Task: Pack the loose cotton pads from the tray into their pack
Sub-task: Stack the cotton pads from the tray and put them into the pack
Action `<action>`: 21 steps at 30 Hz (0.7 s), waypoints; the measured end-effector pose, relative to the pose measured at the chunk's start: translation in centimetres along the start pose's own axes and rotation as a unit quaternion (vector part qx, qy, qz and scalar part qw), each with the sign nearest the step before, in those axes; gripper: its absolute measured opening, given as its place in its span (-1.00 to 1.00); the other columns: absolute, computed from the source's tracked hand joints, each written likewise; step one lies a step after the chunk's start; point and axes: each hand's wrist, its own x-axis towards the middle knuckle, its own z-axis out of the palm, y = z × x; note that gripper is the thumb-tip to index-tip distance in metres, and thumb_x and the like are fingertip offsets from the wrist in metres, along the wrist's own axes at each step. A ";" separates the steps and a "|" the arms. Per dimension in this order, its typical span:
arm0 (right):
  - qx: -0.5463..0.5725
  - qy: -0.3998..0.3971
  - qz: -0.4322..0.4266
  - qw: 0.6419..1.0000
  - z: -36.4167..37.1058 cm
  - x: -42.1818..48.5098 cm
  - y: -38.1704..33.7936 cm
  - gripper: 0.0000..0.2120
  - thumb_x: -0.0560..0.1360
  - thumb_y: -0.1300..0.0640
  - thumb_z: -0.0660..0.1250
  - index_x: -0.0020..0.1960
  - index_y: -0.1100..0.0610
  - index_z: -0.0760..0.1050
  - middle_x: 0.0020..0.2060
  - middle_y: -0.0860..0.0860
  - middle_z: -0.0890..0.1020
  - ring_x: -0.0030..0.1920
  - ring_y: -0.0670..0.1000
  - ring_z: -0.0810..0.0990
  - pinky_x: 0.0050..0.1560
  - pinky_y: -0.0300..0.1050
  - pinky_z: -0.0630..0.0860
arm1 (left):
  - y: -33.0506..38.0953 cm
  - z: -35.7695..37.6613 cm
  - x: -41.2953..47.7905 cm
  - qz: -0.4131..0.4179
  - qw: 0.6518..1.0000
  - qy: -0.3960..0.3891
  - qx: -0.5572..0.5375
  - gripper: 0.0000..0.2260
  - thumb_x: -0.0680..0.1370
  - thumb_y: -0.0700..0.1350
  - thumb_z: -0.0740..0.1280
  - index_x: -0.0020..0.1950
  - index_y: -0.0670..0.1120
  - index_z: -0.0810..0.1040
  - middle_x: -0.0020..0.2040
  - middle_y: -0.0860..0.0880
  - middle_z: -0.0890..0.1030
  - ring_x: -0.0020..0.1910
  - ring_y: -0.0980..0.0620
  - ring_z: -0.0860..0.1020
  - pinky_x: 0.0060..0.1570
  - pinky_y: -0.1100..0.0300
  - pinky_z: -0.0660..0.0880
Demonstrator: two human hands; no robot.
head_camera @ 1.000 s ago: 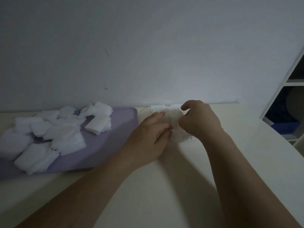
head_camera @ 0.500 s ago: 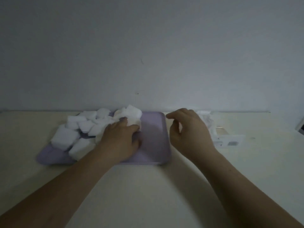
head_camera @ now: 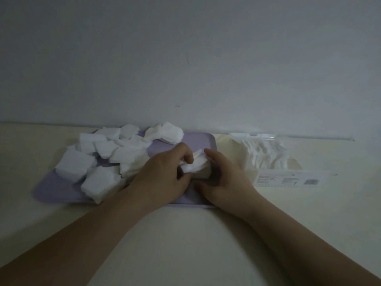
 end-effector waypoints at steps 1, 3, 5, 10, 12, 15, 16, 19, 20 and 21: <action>-0.009 0.003 -0.010 1.000 0.0 0.2 0.0 -0.21 0.35 -0.13 0.44 0.53 0.01 0.33 0.40 -0.06 0.54 0.40 -0.05 0.52 0.41 0.03 0.47 | 0.0 0.0 -0.1 -0.004 1.000 -0.004 -0.017 -0.74 0.49 -0.12 0.46 0.01 0.14 0.43 -0.26 0.08 0.59 -0.35 0.17 0.54 -0.33 0.16 0.48; -0.019 -0.004 -0.030 0.999 0.1 0.5 -0.1 -0.32 0.39 -0.17 0.44 0.47 -0.04 0.41 0.31 -0.10 0.59 0.31 -0.04 0.58 0.32 0.05 0.52 | -0.2 0.0 -0.1 -0.016 0.998 -0.005 -0.062 -0.77 0.50 -0.08 0.41 0.08 0.14 0.46 -0.16 0.05 0.65 -0.26 0.12 0.61 -0.22 0.02 0.59; -0.024 -0.011 -0.044 0.999 0.0 0.5 -0.1 -0.48 0.42 -0.12 0.45 0.36 -0.08 0.50 0.16 -0.14 0.66 0.17 -0.07 0.64 0.19 0.04 0.57 | -0.4 0.1 0.2 -0.033 0.994 0.009 -0.107 -0.77 0.50 -0.05 0.36 0.12 0.17 0.47 -0.10 0.05 0.68 -0.19 0.00 0.66 -0.13 -0.07 0.62; -0.003 0.005 -0.044 0.999 -0.1 0.1 -0.3 -0.61 0.43 0.01 0.52 0.24 -0.05 0.57 0.04 -0.18 0.68 0.05 -0.17 0.65 0.11 -0.10 0.59 | -1.1 0.0 0.7 -0.071 0.981 0.049 -0.174 -0.58 0.55 -0.22 0.37 0.31 0.19 0.50 -0.17 0.00 0.67 -0.19 -0.12 0.64 -0.02 -0.04 0.61; 0.010 0.002 -0.036 0.999 -0.1 0.0 -0.2 -0.56 0.44 0.00 0.52 0.29 -0.03 0.56 0.09 -0.18 0.67 0.09 -0.17 0.64 0.17 -0.10 0.58 | -1.2 -0.1 0.8 -0.082 0.977 0.053 -0.188 -0.58 0.57 -0.27 0.37 0.32 0.15 0.50 -0.10 -0.05 0.68 -0.15 -0.13 0.62 -0.05 0.02 0.58; 0.064 0.020 0.013 0.998 -0.3 -0.3 -0.2 -0.48 0.50 -0.05 0.49 0.43 -0.03 0.48 0.24 -0.20 0.60 0.23 -0.23 0.57 0.23 -0.36 0.48 | -1.0 -0.3 0.7 -0.077 0.981 0.055 -0.169 -0.60 0.62 -0.22 0.34 0.36 0.18 0.48 0.11 0.14 0.61 -0.04 0.20 0.60 -0.04 0.41 0.48; 0.095 0.027 0.021 0.995 -0.4 -0.4 -0.4 -0.47 0.52 -0.07 0.47 0.45 -0.04 0.46 0.27 -0.20 0.60 0.27 -0.25 0.55 0.25 -0.38 0.46 | -0.7 -0.4 0.6 -0.066 0.983 0.051 -0.162 -0.61 0.64 -0.21 0.32 0.38 0.18 0.46 0.15 0.17 0.59 -0.01 0.27 0.58 -0.03 0.49 0.43; 0.167 0.042 0.011 0.985 -0.7 -0.4 -0.7 -0.56 0.54 -0.03 0.46 0.38 -0.01 0.52 0.23 -0.13 0.65 0.24 -0.24 0.60 0.26 -0.23 0.52 | 0.0 -0.3 0.3 -0.026 0.983 0.018 -0.180 -0.61 0.66 -0.20 0.30 0.43 0.16 0.44 0.16 0.10 0.61 0.07 0.20 0.59 0.07 0.42 0.48; 0.176 0.044 0.007 0.983 -0.8 -0.4 -0.7 -0.63 0.54 -0.01 0.47 0.33 0.03 0.56 0.17 -0.10 0.69 0.21 -0.19 0.63 0.23 -0.18 0.55 | 0.2 -0.2 0.2 -0.017 0.982 0.008 -0.187 -0.60 0.66 -0.19 0.30 0.44 0.16 0.44 0.13 0.09 0.61 0.06 0.16 0.60 0.07 0.38 0.50; 0.187 0.043 0.000 0.981 -0.8 -0.4 -0.8 -0.71 0.56 0.04 0.47 0.25 0.06 0.60 0.10 -0.06 0.72 0.15 -0.11 0.68 0.16 -0.13 0.60 | 0.4 0.0 0.1 -0.011 0.982 0.001 -0.191 -0.59 0.66 -0.18 0.31 0.46 0.16 0.43 0.10 0.09 0.61 0.03 0.13 0.61 0.06 0.36 0.52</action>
